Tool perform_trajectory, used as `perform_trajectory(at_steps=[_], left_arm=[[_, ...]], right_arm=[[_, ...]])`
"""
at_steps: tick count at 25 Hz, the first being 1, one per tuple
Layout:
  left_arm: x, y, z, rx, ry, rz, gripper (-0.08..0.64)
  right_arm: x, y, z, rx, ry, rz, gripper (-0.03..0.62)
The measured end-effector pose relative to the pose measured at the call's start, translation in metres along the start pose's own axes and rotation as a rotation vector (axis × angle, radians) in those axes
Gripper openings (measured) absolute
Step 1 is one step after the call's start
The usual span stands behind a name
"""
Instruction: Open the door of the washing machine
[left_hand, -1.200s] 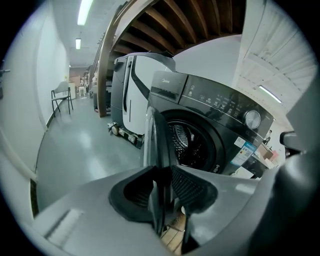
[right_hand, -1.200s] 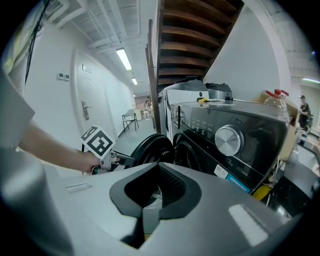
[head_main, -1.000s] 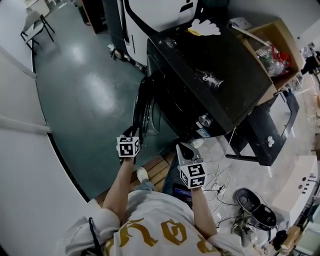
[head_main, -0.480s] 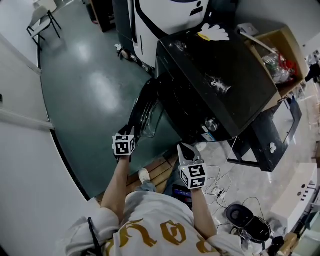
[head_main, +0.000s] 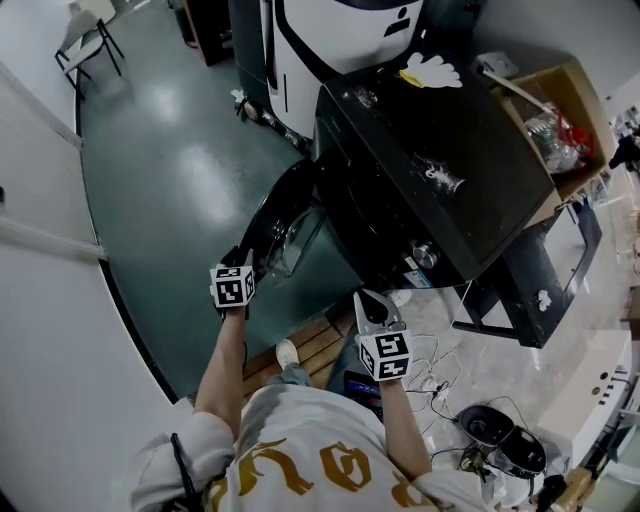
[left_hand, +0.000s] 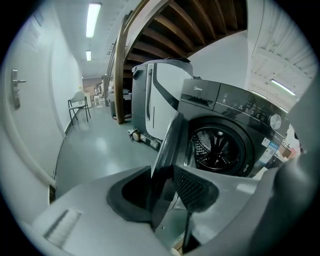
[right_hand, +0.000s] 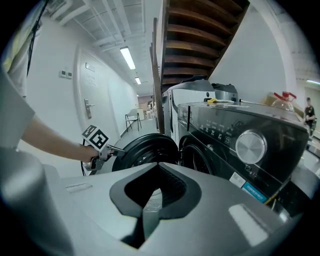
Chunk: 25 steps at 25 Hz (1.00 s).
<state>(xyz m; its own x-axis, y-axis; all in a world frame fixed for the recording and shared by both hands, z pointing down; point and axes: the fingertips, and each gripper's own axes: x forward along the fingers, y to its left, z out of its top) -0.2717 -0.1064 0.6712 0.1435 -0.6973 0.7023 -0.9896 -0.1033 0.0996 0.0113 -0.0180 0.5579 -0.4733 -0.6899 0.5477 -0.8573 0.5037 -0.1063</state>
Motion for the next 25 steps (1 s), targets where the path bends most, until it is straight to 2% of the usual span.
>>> perform_trajectory(at_steps=[8, 25], left_arm=[[0.0013, 0.011, 0.0021, 0.009, -0.019, 0.018, 0.144], [0.0009, 0.0102, 0.0021, 0.023, -0.031, 0.013, 0.144]], right_arm=[[0.0012, -0.006, 0.0027, 0.02, -0.01, -0.021, 0.015], [0.0067, -0.001, 0.0047, 0.008, -0.003, -0.001, 0.015]])
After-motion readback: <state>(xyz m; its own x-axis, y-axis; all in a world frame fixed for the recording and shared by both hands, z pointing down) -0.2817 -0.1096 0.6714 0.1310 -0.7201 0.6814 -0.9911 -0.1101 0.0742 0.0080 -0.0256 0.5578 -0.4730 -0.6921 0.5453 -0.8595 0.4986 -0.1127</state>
